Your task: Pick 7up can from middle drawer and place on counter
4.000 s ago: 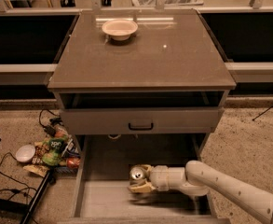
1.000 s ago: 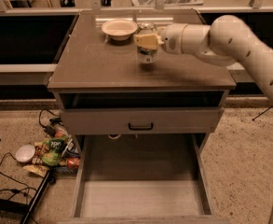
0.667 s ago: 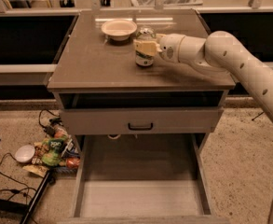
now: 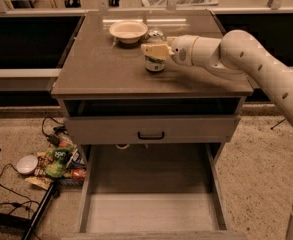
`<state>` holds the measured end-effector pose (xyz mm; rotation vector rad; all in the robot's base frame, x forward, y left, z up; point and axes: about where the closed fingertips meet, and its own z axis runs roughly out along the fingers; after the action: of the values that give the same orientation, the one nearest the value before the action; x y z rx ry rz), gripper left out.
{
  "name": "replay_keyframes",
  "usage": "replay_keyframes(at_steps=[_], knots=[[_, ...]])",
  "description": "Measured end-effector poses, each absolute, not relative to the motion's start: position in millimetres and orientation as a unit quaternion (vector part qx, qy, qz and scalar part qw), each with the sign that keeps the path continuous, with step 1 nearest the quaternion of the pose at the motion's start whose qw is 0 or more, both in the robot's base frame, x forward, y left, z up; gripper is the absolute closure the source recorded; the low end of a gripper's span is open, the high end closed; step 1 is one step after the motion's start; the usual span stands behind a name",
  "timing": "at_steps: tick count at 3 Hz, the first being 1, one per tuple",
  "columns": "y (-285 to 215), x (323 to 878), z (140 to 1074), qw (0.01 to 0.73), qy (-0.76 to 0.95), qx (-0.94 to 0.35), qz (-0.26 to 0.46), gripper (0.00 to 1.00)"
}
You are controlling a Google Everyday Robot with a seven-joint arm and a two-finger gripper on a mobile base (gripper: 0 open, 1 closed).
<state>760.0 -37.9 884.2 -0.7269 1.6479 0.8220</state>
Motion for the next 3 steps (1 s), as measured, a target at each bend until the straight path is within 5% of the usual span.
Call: replay_keyframes(at_steps=[1, 3], knots=[[-37.9, 760.0, 884.3, 0.549, 0.696, -0.307, 0.347, 0.04], [-44.5, 747.6, 911.2, 0.550, 0.694, -0.365, 0.287, 0.00]])
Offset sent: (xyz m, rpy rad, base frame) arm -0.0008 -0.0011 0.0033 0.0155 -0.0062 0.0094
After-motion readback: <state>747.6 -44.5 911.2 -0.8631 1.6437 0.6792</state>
